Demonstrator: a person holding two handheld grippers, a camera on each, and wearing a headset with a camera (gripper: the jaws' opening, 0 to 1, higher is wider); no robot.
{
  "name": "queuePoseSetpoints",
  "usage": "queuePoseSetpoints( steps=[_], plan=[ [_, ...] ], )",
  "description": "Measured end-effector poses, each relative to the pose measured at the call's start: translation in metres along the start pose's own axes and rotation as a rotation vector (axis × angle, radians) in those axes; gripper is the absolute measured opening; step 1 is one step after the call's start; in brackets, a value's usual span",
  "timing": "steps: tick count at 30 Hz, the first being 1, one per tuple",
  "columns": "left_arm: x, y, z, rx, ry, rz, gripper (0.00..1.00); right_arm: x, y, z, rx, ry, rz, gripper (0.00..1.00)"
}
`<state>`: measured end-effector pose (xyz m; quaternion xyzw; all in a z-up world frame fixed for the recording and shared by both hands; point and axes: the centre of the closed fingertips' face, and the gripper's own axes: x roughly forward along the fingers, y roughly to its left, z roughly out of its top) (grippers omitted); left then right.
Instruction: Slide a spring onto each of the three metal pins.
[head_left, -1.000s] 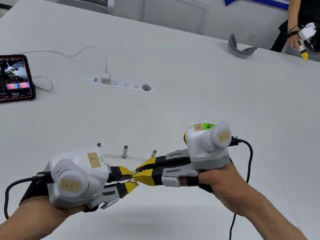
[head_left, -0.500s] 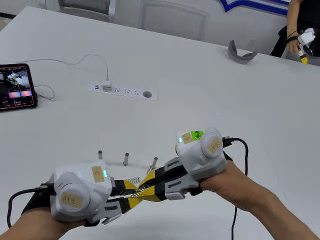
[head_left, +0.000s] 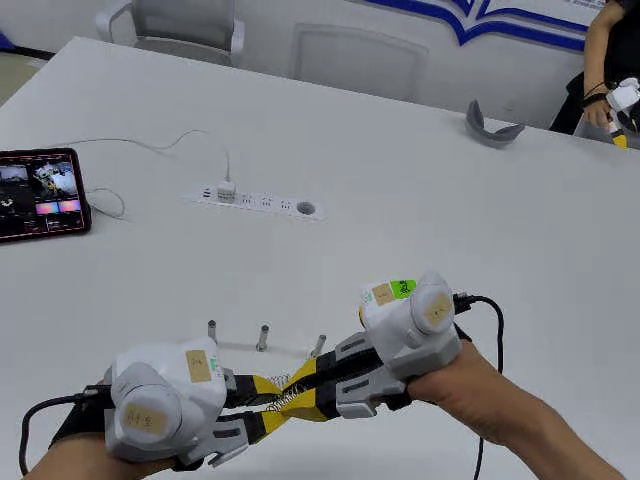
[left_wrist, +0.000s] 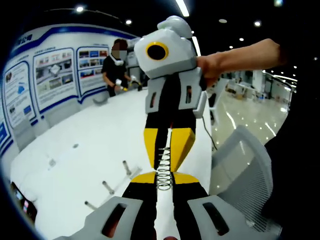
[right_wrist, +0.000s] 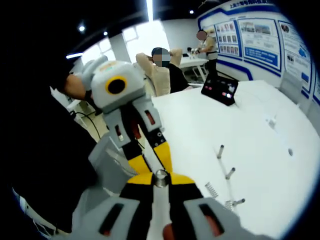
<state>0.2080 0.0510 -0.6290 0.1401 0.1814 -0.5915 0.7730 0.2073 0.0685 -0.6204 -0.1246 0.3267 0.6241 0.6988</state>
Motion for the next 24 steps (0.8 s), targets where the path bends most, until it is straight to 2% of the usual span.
queuePoseSetpoints(
  steps=[4,10,12,15,20,24],
  plan=[
    [-0.005,0.005,-0.004,-0.024,-0.010,0.036,0.11,0.005,-0.003,0.003,0.001,-0.002,0.001,0.12],
    [-0.016,0.013,-0.016,-0.046,0.007,0.083,0.15,0.005,-0.011,0.007,0.017,-0.009,0.000,0.12],
    [-0.023,0.020,-0.022,-0.060,0.014,0.112,0.15,0.005,-0.015,0.010,0.032,-0.027,-0.003,0.12],
    [-0.035,0.032,-0.031,-0.120,0.002,0.168,0.16,0.005,-0.023,0.013,0.036,-0.035,-0.017,0.12],
    [-0.052,0.048,-0.041,-0.185,-0.008,0.241,0.20,0.008,-0.039,0.013,0.040,-0.021,-0.064,0.12],
    [-0.067,0.060,-0.046,-0.228,-0.021,0.292,0.23,0.014,-0.046,0.012,0.033,-0.002,-0.064,0.12]
  ],
)
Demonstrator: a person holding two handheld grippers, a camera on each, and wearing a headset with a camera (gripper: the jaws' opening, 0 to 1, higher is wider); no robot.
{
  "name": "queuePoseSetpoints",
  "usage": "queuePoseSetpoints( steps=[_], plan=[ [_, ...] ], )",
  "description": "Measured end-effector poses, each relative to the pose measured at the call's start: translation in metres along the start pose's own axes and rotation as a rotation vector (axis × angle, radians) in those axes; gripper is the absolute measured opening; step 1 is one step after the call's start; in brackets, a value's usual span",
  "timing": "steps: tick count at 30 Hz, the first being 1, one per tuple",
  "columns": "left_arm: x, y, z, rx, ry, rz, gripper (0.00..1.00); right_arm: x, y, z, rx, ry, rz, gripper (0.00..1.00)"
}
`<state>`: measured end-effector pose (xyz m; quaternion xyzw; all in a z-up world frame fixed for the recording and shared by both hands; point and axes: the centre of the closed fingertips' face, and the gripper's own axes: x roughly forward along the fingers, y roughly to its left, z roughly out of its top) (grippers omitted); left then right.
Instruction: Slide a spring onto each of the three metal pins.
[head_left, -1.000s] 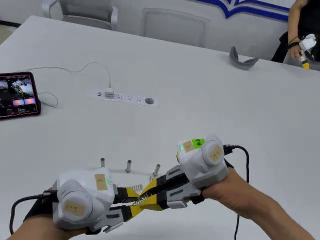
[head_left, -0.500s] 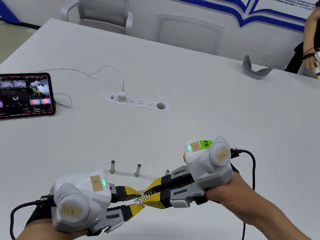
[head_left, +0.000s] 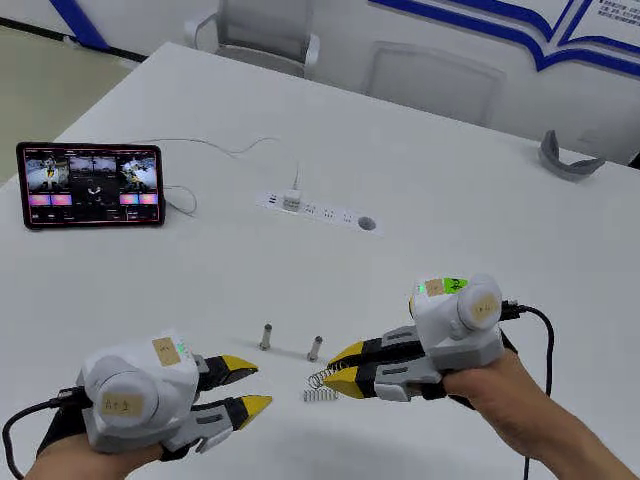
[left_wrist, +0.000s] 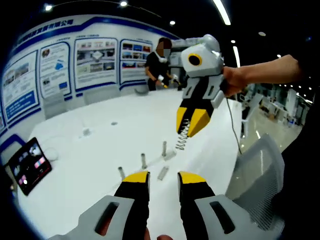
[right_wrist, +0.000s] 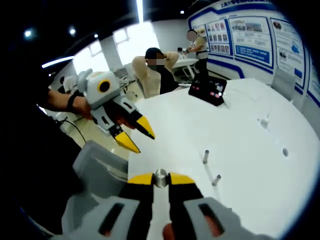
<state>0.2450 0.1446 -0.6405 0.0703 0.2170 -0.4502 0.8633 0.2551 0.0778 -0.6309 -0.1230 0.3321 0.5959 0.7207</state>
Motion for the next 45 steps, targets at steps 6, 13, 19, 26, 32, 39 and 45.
queuePoseSetpoints(
  steps=[6,13,19,26,32,39,45],
  plan=[
    [-0.012,0.019,-0.006,-0.028,0.005,0.068,0.27,0.010,-0.011,0.002,-0.016,0.025,-0.015,0.12],
    [-0.024,0.040,-0.015,-0.067,0.008,0.137,0.34,0.024,-0.025,0.004,-0.061,0.058,-0.030,0.12],
    [-0.030,0.053,-0.020,-0.101,0.013,0.180,0.37,0.036,-0.036,0.003,-0.055,0.087,-0.041,0.12],
    [-0.038,0.063,-0.024,-0.126,0.018,0.218,0.43,0.047,-0.052,0.000,-0.052,0.118,-0.050,0.12],
    [-0.045,0.070,-0.028,-0.147,0.030,0.242,0.50,0.054,-0.064,-0.001,-0.056,0.143,-0.053,0.12],
    [-0.056,0.076,-0.034,-0.164,0.037,0.271,0.58,0.064,-0.075,0.000,-0.059,0.164,-0.053,0.12],
    [-0.063,0.082,-0.037,-0.189,0.033,0.296,0.61,0.070,-0.084,0.002,-0.072,0.181,-0.051,0.12]
  ],
)
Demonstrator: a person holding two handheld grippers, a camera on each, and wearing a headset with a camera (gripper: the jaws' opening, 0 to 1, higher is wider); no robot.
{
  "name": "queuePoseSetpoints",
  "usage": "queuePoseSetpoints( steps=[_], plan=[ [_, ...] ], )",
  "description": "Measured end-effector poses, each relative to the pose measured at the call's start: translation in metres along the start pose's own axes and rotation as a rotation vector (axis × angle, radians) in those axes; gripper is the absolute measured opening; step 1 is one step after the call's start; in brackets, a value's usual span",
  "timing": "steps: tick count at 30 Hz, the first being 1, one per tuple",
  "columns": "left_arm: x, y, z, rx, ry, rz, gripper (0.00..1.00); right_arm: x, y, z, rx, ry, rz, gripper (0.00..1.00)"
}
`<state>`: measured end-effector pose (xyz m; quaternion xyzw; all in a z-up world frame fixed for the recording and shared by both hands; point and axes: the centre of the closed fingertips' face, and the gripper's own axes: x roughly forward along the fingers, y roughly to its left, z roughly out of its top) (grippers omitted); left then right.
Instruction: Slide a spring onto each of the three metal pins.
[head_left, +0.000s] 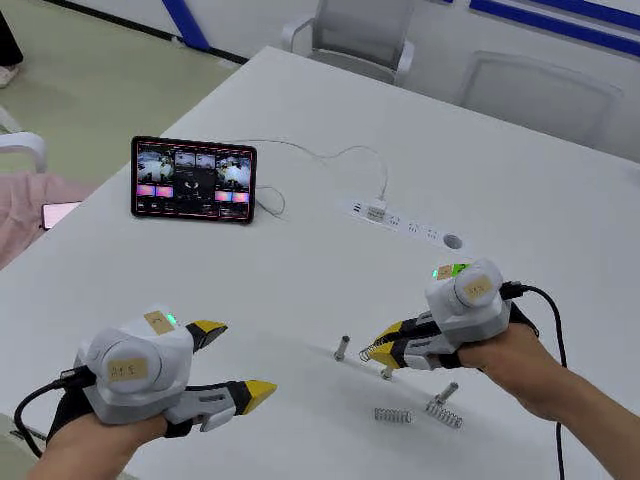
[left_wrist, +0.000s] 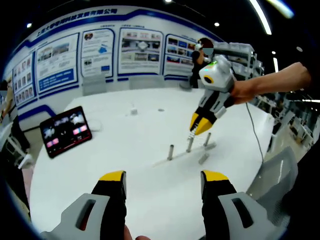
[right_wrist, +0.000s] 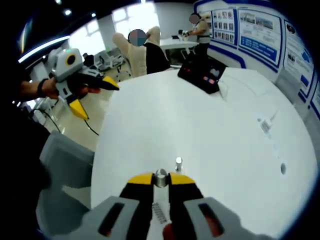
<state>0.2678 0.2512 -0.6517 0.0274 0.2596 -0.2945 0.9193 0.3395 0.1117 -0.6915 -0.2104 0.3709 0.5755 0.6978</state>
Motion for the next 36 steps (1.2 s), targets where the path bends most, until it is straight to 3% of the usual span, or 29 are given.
queuePoseSetpoints(
  steps=[16,36],
  plan=[
    [-0.013,0.014,-0.004,-0.044,-0.003,0.048,0.64,0.015,-0.024,0.003,-0.060,0.057,0.009,0.12],
    [-0.022,0.023,-0.012,-0.084,-0.002,0.082,0.63,0.036,-0.033,0.007,-0.100,0.101,0.038,0.12]
  ],
)
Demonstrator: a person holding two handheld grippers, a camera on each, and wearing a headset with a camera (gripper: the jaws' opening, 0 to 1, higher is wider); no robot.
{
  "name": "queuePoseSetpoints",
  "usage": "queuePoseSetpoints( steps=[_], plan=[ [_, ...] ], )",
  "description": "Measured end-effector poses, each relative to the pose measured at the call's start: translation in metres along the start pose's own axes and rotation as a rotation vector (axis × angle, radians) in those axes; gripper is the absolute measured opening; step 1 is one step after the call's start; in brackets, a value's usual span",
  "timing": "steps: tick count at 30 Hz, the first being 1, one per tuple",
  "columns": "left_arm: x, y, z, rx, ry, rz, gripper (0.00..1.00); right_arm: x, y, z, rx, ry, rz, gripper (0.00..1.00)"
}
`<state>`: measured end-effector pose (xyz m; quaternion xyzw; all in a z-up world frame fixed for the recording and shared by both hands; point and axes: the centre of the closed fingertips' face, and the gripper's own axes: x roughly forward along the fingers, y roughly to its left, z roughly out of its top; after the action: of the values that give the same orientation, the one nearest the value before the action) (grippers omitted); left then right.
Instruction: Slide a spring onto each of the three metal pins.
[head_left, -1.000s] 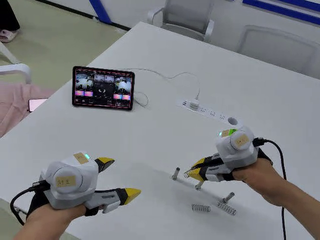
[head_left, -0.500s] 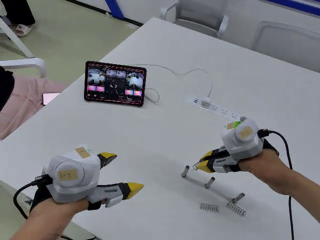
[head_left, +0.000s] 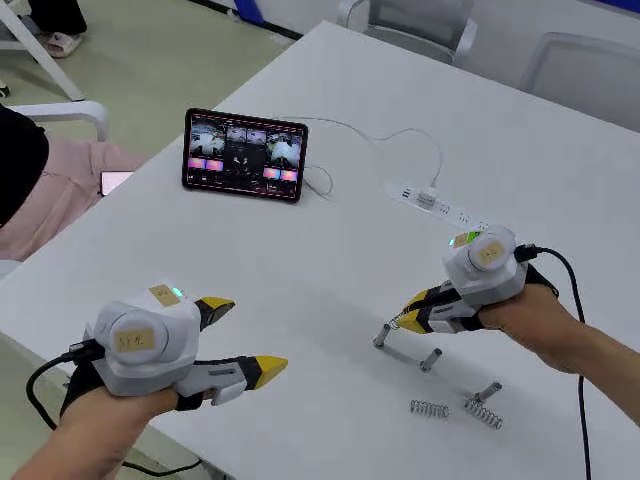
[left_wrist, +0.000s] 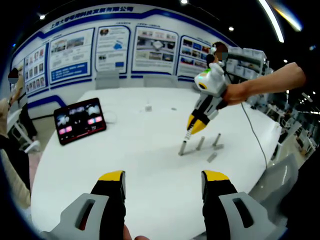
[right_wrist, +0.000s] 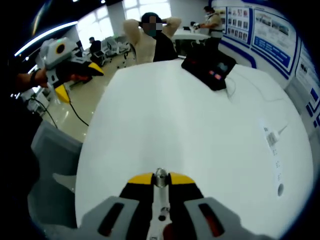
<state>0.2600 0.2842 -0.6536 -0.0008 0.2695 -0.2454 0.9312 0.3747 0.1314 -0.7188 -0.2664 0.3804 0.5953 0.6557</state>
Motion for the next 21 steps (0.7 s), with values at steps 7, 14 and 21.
queuePoseSetpoints(
  steps=[7,14,21],
  plan=[
    [0.001,0.001,0.002,-0.001,-0.001,0.001,0.63,0.008,0.001,-0.003,-0.002,0.018,0.015,0.12],
    [0.003,0.000,0.002,0.000,-0.001,-0.009,0.64,0.012,0.002,-0.002,-0.007,0.025,0.023,0.12],
    [0.006,-0.003,0.007,0.013,-0.006,-0.012,0.64,0.017,0.004,0.000,-0.023,0.033,0.027,0.12]
  ],
)
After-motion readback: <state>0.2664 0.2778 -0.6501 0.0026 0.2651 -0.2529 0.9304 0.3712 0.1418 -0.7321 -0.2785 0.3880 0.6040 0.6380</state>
